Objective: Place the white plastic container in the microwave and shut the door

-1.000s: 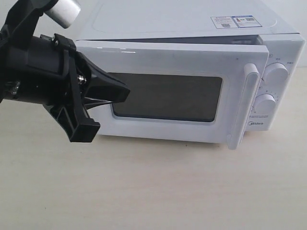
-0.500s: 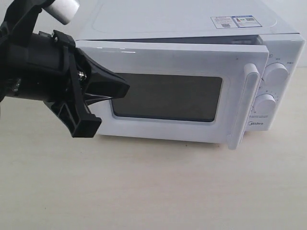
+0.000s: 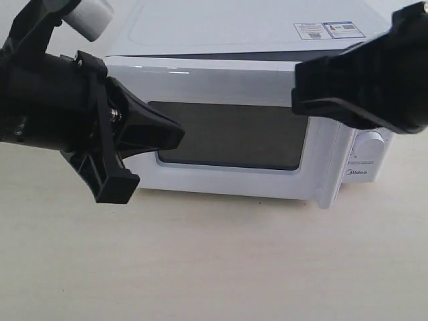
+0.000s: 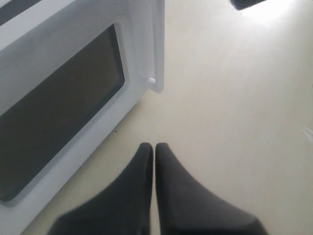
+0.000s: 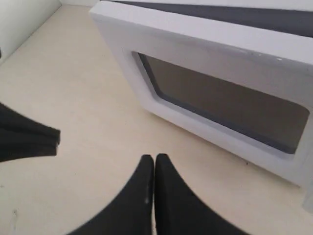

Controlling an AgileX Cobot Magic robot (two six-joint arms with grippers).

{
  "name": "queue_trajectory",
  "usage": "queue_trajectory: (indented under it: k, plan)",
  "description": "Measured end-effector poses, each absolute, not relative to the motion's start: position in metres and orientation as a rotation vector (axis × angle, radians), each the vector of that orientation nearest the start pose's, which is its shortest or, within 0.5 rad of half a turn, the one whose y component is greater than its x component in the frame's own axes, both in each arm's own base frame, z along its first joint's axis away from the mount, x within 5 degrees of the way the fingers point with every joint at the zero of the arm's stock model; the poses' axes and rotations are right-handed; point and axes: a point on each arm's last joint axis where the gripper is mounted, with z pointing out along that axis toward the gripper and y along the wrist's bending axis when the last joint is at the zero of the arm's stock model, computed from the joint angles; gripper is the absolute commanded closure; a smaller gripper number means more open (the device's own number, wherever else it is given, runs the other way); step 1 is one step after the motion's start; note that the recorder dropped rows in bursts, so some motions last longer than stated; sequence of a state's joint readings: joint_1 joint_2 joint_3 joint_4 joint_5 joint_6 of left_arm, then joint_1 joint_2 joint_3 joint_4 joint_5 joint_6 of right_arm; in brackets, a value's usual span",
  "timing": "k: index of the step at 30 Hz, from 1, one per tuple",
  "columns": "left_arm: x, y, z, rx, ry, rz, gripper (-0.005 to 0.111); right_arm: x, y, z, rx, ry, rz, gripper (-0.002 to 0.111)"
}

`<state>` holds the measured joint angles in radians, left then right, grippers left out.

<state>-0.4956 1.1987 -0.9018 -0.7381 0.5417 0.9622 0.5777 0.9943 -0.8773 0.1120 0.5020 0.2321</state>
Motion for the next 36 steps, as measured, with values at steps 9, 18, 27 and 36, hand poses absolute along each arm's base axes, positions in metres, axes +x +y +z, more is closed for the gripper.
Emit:
queue_trajectory:
  k: [9, 18, 27, 36]
  plan:
    - [0.206, -0.149, 0.32, 1.0, 1.947, -0.543, 0.103, 0.224, 0.146, 0.312, -0.311, 2.129, 0.513, 0.108]
    - [0.206, -0.149, 0.319, 0.998, 1.95, -0.544, 0.103, 0.25, 0.134, 0.297, -0.162, 2.008, 0.527, 0.108]
    - [0.207, -0.149, 0.32, 0.986, 1.943, -0.534, 0.103, 0.267, 0.131, 0.279, -0.113, 2.022, 0.523, 0.108]
    - [0.208, -0.149, 0.32, 0.98, 1.94, -0.529, 0.103, 0.28, 0.139, 0.267, -0.114, 1.979, 0.554, 0.108]
